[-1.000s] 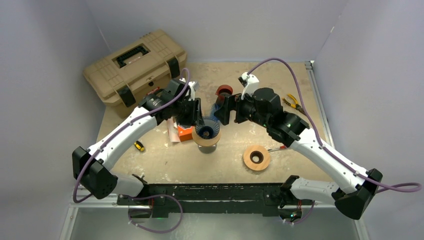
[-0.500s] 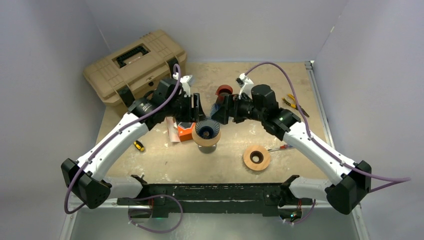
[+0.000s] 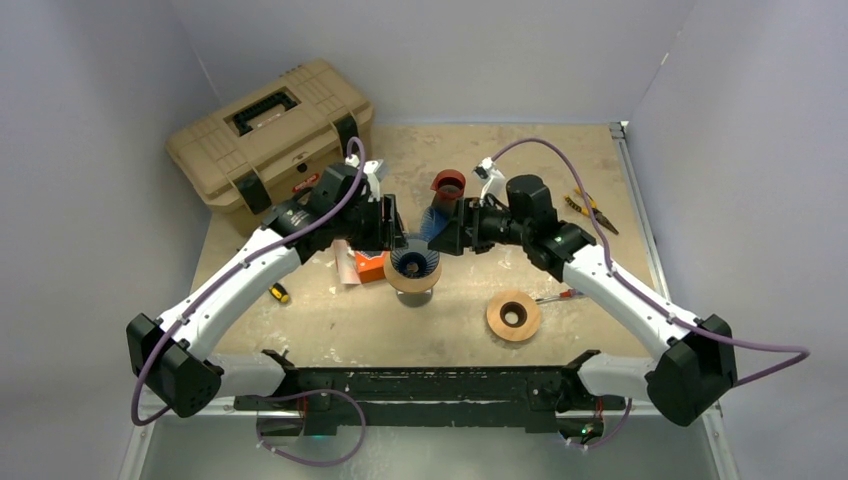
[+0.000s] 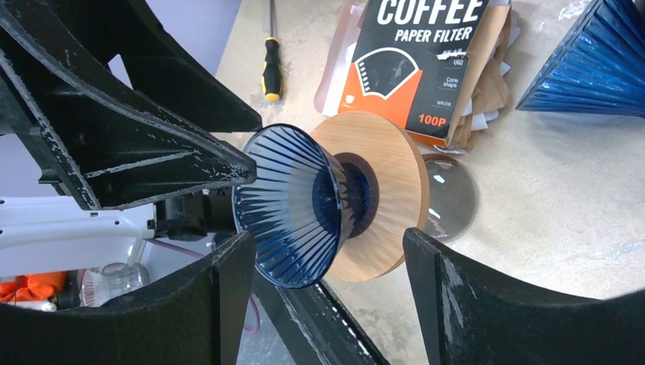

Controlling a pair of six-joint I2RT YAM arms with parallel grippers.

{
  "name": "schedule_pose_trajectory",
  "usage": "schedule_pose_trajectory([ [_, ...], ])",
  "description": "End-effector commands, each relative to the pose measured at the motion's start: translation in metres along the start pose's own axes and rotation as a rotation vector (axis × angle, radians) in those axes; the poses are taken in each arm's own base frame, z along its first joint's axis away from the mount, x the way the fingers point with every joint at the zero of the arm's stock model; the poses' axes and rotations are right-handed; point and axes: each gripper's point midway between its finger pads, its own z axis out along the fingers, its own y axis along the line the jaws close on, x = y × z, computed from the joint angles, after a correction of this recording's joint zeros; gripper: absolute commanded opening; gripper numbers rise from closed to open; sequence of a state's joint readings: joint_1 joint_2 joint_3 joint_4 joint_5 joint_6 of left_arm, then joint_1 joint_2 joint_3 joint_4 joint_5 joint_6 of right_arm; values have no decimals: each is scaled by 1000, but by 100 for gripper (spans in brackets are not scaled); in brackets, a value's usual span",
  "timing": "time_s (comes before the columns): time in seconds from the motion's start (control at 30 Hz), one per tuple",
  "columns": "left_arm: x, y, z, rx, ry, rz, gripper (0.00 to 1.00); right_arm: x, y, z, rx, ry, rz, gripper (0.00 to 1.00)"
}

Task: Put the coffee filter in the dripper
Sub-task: Place the coffee dripper in the dripper holder.

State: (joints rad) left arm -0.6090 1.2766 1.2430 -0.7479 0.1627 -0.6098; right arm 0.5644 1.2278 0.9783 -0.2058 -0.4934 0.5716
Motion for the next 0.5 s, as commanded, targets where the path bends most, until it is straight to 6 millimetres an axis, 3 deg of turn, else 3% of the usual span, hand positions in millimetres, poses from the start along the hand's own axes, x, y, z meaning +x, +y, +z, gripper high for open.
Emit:
schedule_pose_trajectory([
  [0.0, -2, 8, 0, -31, -29, -16, 49, 1, -1, 6, -34, -1, -35, 72],
  [0.1, 0, 15, 2, -64, -24, -15, 47, 4, -6, 11, -29, 15, -38, 67],
  [0.47, 0, 22, 5, -100, -25, -4, 44, 11, -13, 22, -45, 37, -30, 63],
])
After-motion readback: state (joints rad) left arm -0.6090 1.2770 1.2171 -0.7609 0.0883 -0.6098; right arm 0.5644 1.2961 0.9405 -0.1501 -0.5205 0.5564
